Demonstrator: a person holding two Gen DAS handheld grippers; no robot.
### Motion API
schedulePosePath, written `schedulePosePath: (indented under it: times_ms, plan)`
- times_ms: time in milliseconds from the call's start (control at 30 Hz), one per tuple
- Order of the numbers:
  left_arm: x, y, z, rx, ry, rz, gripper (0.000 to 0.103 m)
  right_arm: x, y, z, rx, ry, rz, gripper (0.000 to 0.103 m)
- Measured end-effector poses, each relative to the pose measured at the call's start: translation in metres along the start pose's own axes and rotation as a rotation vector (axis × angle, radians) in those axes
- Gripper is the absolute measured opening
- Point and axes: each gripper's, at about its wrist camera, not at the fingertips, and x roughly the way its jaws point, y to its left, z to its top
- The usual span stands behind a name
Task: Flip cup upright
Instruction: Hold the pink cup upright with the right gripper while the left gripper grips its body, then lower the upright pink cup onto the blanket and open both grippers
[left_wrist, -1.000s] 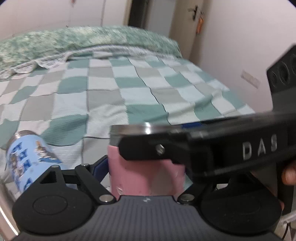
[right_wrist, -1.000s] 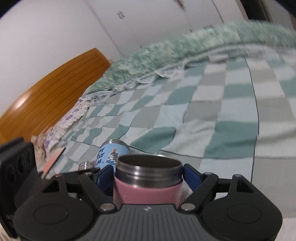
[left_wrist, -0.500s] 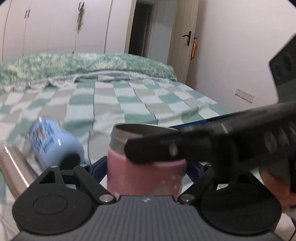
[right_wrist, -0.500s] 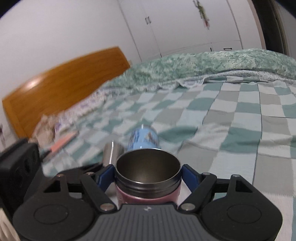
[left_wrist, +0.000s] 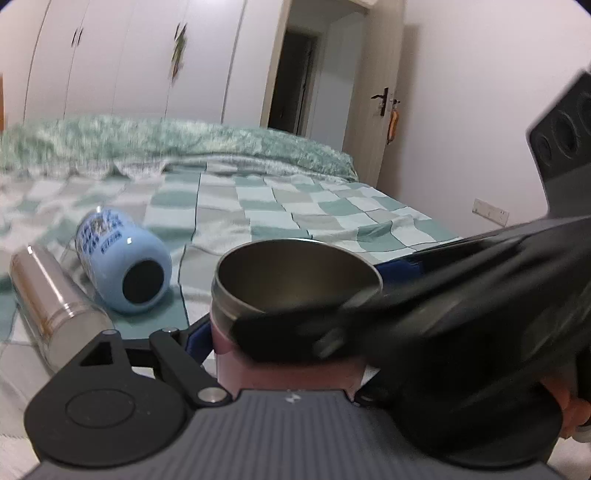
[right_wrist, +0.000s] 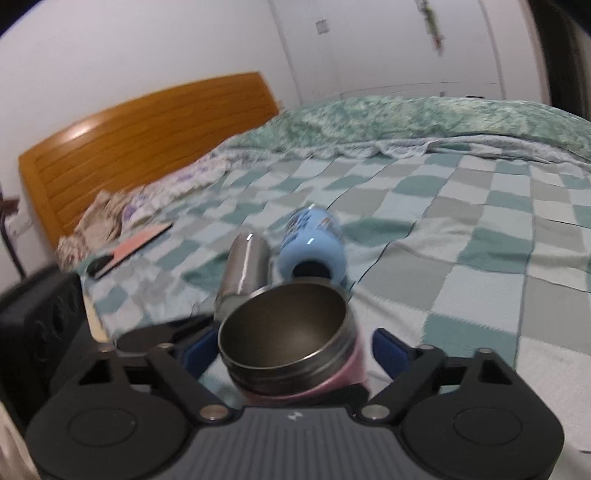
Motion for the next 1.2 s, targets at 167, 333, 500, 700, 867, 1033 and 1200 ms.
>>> schedulePosePath:
  times_ms: [167, 333, 500, 700, 867, 1033, 1200]
  plan:
    - [0.007, -0.001, 0.014, 0.070, -0.054, -0.003, 0.085, -0.004, -0.003, 0.011, -0.019, -0.089, -0.034, 0.084]
    - [0.037, 0.003, 0.041, 0.130, -0.114, -0.039, 0.085, 0.001, -0.026, 0.039, -0.047, -0.140, -0.082, 0.084]
    - [0.089, 0.016, 0.065, 0.141, -0.100, -0.047, 0.085, 0.032, -0.066, 0.064, -0.022, -0.144, -0.088, 0.084]
    - [0.134, 0.028, 0.052, 0.115, 0.018, -0.049, 0.087, 0.069, -0.104, 0.052, 0.053, -0.097, -0.063, 0.085]
    - [0.125, 0.035, 0.048, 0.074, 0.059, -0.051, 0.103, 0.069, -0.099, 0.050, 0.036, -0.078, -0.106, 0.091]
    - [0.104, 0.044, 0.054, 0.024, 0.051, -0.002, 0.103, 0.050, -0.091, 0.052, 0.042, -0.097, -0.141, 0.102]
    - [0.055, 0.032, 0.057, 0.072, -0.002, 0.091, 0.103, 0.003, -0.079, 0.047, 0.075, -0.156, -0.180, 0.103]
